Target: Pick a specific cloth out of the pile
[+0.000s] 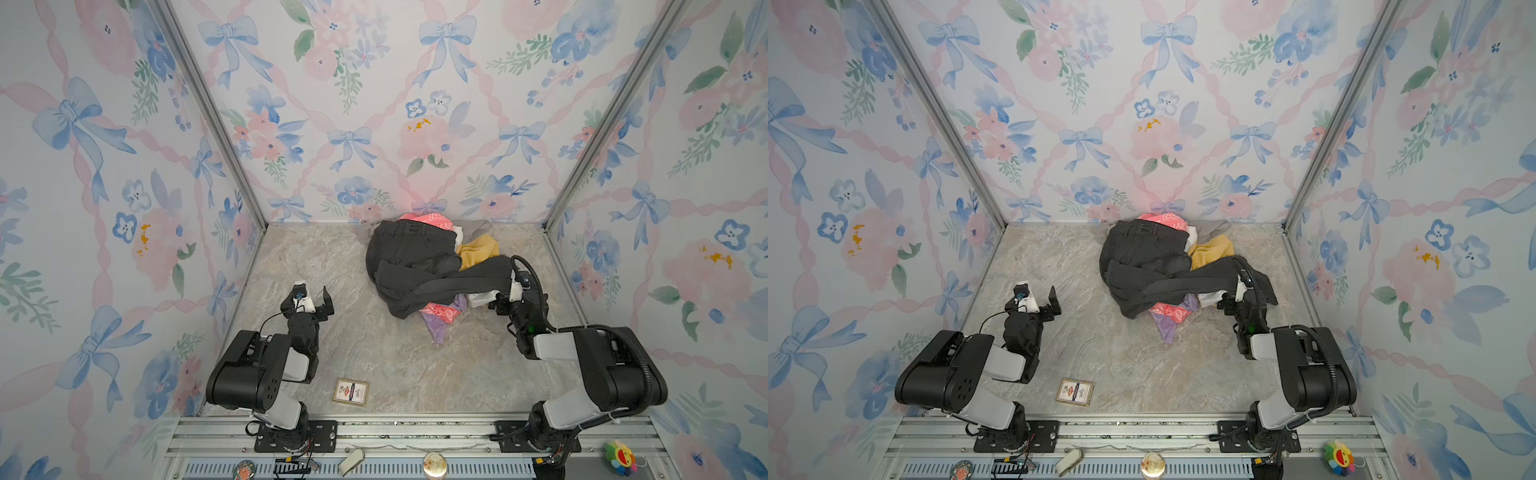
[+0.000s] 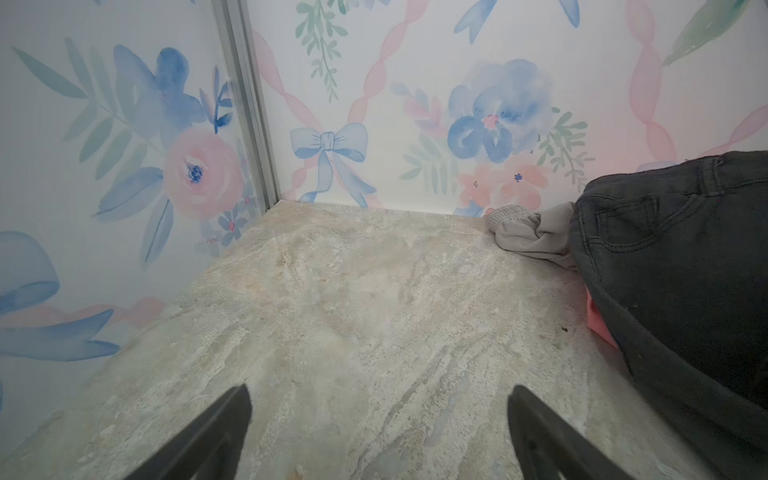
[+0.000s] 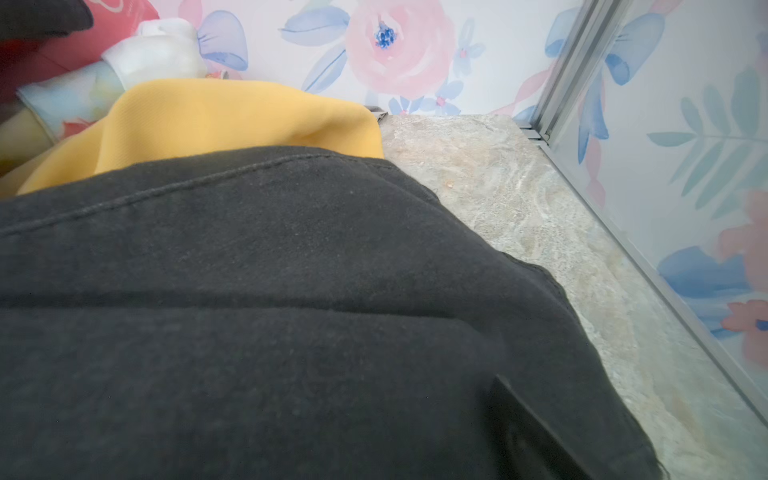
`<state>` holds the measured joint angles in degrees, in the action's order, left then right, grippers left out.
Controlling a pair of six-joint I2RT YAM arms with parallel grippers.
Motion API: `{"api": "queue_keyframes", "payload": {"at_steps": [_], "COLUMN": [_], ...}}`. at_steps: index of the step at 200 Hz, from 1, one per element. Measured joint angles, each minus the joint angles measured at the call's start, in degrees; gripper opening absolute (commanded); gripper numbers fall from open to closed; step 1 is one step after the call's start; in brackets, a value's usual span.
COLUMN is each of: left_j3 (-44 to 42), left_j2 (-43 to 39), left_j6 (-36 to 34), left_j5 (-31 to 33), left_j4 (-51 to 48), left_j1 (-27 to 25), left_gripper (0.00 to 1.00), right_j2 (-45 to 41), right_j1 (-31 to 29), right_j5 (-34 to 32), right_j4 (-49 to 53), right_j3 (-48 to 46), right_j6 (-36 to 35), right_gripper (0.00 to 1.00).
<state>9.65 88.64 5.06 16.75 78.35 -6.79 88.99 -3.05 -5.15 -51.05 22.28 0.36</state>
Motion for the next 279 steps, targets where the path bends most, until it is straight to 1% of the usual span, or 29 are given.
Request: {"api": "queue_keyframes", "payload": {"at_steps": [65,254,279], "left_j3": [0.24,1.18,1.18], "left_j2": [0.09,0.09,0.09], "left_j6": [-1.53,-1.46,-1.46], "left_j5": [-2.45,-1.03,-0.87], "left_j4": [-0.22,-2.16,-2.16], "left_j1": [0.0,-0.59,-0.7], "left_gripper": [0.98,0.98,0.98], "right_j2": [0.0,0.0,-0.15], "right_j1": [0.0,0.04,0.04], "right_j5": [0.0,-0.5,-1.05], "right_j4": [0.0,0.07,-1.51], "right_j3": [0.0,0.0,-0.79], "right_j6": [0.0,-0.22,-0.2], "right_gripper": [0.97,0.97,0.97]}}
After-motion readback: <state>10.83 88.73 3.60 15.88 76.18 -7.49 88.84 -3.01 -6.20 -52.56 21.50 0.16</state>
